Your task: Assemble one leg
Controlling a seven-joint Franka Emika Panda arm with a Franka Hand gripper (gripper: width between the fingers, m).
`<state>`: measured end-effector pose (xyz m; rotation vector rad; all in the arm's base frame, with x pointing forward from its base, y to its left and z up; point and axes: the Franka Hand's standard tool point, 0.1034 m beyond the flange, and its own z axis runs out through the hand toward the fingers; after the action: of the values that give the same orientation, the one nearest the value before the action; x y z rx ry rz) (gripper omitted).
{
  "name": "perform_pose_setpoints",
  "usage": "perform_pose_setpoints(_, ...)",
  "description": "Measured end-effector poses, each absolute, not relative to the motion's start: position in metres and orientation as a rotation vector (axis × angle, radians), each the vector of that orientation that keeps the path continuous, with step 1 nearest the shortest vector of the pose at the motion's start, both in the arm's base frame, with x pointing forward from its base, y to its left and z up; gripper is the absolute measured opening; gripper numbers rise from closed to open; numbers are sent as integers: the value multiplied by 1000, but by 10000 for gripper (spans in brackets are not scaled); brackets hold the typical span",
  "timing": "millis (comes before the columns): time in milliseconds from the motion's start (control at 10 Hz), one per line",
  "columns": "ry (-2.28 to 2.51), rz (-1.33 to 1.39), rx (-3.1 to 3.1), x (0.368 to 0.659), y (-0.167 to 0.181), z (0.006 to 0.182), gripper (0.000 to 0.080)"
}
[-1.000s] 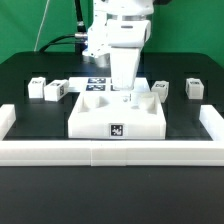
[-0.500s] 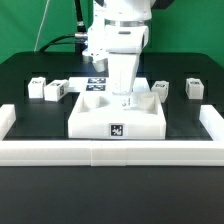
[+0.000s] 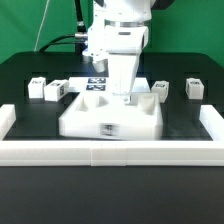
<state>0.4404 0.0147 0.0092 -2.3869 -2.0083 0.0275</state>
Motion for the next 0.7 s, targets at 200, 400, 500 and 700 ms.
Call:
perform_pose_setpoints(200,-2008,27,-2387,440,15,9,59)
perform_pose_setpoints(400,-2008,27,-2387,440,15,9,59)
perform_pose_setpoints(500,-2008,27,-2387,440,15,9,59)
perform_pose_setpoints(700,-2008,27,-2387,440,15,9,60)
